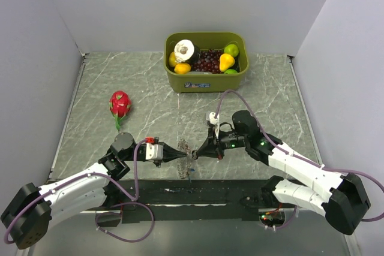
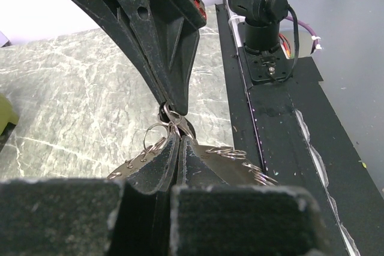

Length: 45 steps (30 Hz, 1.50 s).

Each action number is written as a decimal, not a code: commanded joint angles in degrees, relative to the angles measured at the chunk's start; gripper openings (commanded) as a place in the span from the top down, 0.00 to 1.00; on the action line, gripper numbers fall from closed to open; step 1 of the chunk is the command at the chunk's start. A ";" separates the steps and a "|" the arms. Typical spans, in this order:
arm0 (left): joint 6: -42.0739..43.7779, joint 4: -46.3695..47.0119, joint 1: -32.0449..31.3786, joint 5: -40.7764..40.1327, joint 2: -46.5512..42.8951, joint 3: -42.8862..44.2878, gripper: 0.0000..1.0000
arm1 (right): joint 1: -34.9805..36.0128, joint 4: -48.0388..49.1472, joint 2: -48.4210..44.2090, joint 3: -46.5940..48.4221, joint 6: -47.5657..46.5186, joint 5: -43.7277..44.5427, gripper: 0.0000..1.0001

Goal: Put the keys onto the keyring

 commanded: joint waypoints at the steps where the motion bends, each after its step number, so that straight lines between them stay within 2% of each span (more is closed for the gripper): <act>1: 0.46 4.73 -0.02 3.71 -2.11 0.66 0.99 | -0.61 -1.02 -0.22 1.99 -1.87 6.09 1.00; 15: -1.13 9.21 -0.11 5.73 -2.46 -0.48 0.99 | -0.61 1.36 2.50 2.08 -1.60 6.35 0.99; 19: -2.09 10.53 -0.11 6.17 -1.32 -0.14 0.99 | -0.52 2.23 3.30 2.52 -0.73 6.53 0.87; 20: -2.18 10.45 -0.02 5.91 -1.14 -0.05 0.99 | -0.52 2.32 3.12 2.43 -0.38 6.70 0.77; 22: -2.18 10.10 -0.11 5.65 -0.88 0.13 0.99 | -0.52 2.58 1.81 1.91 -0.11 7.75 0.66; 23: -2.10 10.09 -0.02 5.47 -0.88 -0.05 0.99 | -0.61 2.67 1.19 1.64 0.07 8.46 0.54; 24: -2.09 9.92 -0.02 5.30 -0.96 0.04 0.99 | -0.52 2.50 0.49 1.03 -0.02 8.98 0.48; 25: -2.09 9.83 -0.11 5.30 -0.96 -0.05 0.99 | -0.52 1.98 -0.91 0.85 -0.20 10.47 0.38; 29: -1.57 9.04 -0.11 5.21 -0.97 0.21 0.99 | -0.52 0.57 -4.34 0.15 -1.25 12.06 0.25; 33: -1.66 9.04 -0.11 5.21 -0.53 0.48 0.99 | -0.61 0.83 -6.28 0.59 -1.43 8.30 0.23; 38: -1.74 9.39 -0.02 5.65 -0.09 0.66 0.99 | -0.52 3.11 -5.93 1.20 0.24 0.83 0.27; 45: -2.10 10.36 -0.11 6.17 0.26 0.74 0.99 | -0.35 10.84 -3.21 1.64 4.81 -8.23 0.47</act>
